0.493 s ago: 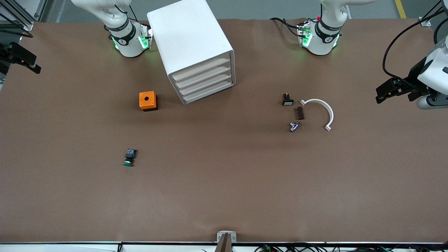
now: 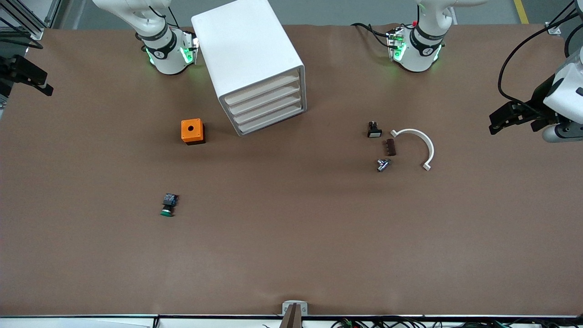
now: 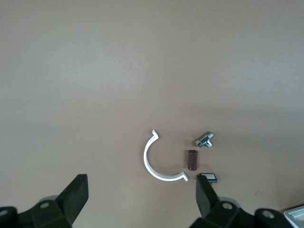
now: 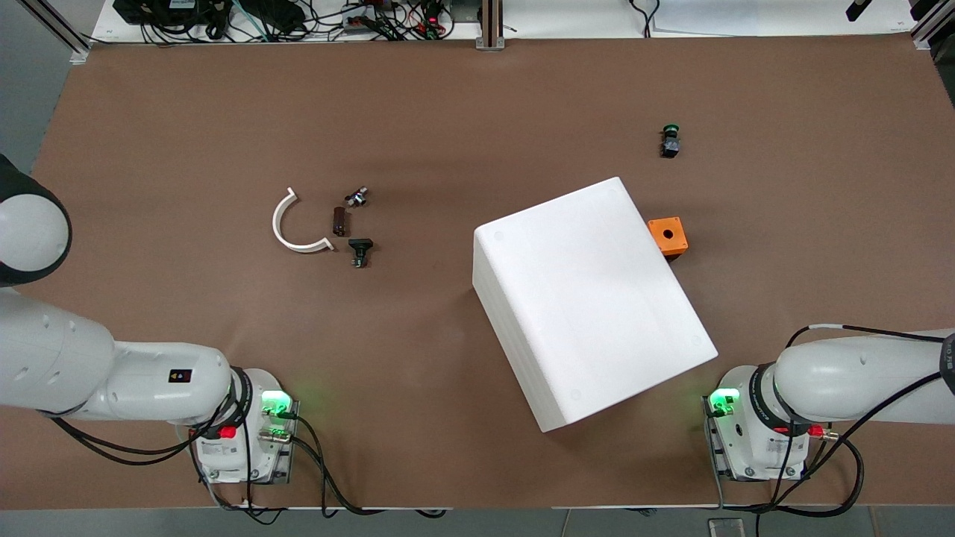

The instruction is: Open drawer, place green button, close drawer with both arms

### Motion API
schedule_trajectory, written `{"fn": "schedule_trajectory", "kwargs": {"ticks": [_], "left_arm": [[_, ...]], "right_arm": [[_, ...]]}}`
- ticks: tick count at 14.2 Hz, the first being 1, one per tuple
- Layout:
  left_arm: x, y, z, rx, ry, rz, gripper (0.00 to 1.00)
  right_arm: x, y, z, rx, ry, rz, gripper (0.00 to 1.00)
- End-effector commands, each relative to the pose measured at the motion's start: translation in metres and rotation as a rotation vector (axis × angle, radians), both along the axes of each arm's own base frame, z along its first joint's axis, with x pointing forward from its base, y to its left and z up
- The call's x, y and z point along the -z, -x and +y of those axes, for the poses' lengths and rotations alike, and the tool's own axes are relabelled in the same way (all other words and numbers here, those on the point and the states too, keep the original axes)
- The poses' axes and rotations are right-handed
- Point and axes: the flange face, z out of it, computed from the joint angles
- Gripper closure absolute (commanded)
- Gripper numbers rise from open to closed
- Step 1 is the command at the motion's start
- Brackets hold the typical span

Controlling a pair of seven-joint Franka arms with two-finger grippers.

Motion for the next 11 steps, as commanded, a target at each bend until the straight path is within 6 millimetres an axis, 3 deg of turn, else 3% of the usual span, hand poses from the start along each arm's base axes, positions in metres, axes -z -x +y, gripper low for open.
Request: {"fn": "schedule_trajectory", "kwargs": {"ticks": [1,4,9,11], "left_arm": [[0.003,0.001,0.019,-0.027,0.030,0.040,0.00],[0.018,-0.006,0.020,-0.032,0.028,0.070,0.00],[0.068,-0.027,0.018,-0.026,0.020,0.154,0.00],[0.076,-0.030,0.011,-0.014,0.019,0.168,0.00]], "right_arm": [[-0.006,0.006,-0.001,0.008,0.020,-0.006,0.00],[-0.006,0.006,-0.002,0.011,0.020,-0.006,0.00],[-0.006,0.004,-0.002,0.010,0.020,-0.008,0.00],[-0.006,0.003,0.002,0.002,0.020,-0.006,0.00]]}}
